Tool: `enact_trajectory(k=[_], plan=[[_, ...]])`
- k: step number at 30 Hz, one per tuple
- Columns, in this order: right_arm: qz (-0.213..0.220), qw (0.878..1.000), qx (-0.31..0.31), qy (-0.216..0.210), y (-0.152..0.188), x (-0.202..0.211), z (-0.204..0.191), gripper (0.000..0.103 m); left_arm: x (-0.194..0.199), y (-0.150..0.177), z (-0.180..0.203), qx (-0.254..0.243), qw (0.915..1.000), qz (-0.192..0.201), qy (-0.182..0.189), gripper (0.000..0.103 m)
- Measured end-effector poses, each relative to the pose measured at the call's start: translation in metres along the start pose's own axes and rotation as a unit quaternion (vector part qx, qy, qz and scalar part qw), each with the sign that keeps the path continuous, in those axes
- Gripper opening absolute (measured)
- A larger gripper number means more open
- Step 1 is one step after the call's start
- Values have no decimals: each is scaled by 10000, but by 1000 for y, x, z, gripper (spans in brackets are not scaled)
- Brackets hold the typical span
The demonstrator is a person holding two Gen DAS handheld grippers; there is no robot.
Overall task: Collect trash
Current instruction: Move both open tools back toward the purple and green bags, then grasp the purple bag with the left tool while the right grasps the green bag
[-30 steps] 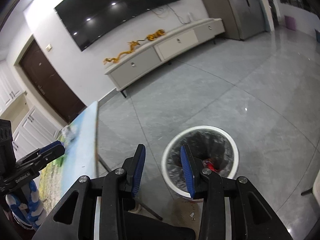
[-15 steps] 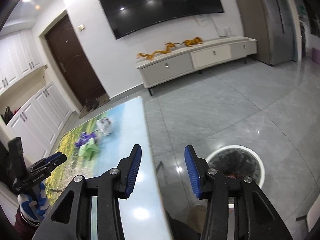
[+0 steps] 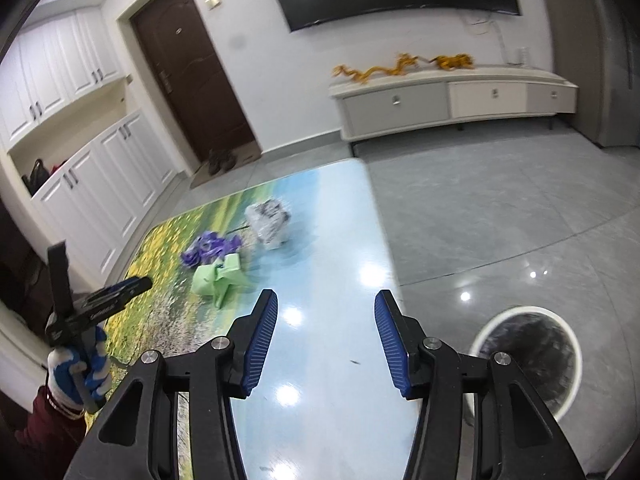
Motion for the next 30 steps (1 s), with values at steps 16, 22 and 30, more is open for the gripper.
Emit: enact_trajectory(k=[16, 22, 30], plan=[[-747, 9901, 566, -1043, -7, -118, -81, 53, -82, -35, -5, -498, 9981, -366, 60, 48], [-877, 9854, 566, -1345, -9, -151, -102, 57, -102, -37, -5, -612, 9965, -528, 228, 48], [-1058, 9788, 484, -1685, -1, -176, -116, 43, -112, -33, -7, -453, 9964, -560, 456, 39]])
Point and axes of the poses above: each gripper's, at about its wrist camera, not at the fingertips, and x roughly against the way its jaws point, z to its right, y to its underside, the point moved 9 cm from there along -x, roughly the way its jaws point, and after that the axes turned 1 degree about x, right-handed, at the moved point
